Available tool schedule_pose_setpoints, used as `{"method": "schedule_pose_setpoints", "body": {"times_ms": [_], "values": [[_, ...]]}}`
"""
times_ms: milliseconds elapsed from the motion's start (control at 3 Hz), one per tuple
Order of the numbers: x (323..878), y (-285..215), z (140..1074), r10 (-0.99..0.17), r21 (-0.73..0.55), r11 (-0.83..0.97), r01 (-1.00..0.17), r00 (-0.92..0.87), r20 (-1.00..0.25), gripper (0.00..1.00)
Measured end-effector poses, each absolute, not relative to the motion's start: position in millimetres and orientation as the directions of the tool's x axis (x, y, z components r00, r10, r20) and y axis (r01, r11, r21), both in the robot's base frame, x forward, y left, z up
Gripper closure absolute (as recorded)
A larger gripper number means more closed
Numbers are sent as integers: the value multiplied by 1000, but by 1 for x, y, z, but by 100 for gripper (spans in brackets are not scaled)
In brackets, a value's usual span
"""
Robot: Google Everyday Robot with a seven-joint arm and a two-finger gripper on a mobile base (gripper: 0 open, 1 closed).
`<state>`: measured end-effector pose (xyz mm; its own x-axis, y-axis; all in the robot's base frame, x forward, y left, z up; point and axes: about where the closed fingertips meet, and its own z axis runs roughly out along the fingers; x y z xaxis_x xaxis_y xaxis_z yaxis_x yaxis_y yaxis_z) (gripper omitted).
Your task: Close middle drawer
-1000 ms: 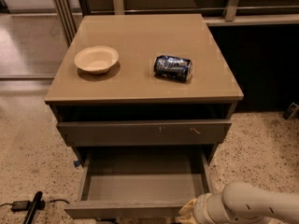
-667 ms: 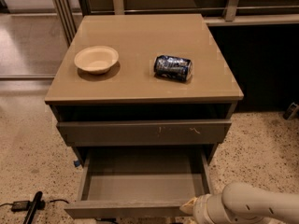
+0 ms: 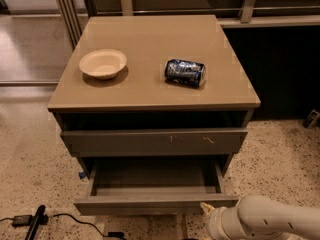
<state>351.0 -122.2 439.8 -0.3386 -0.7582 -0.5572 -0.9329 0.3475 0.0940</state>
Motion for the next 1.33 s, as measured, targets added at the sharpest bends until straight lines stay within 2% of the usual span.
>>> {"method": "schedule_pose_setpoints", "body": {"times_ms": [333,667,1333], "values": [[392,-108,435,-778,67,300,-952,-285,-560,18],[391,-109,435,-778,67,300,-952,-285,-560,41],[479,-98,417,-801,19,284,-959,-248,-545,88]]}}
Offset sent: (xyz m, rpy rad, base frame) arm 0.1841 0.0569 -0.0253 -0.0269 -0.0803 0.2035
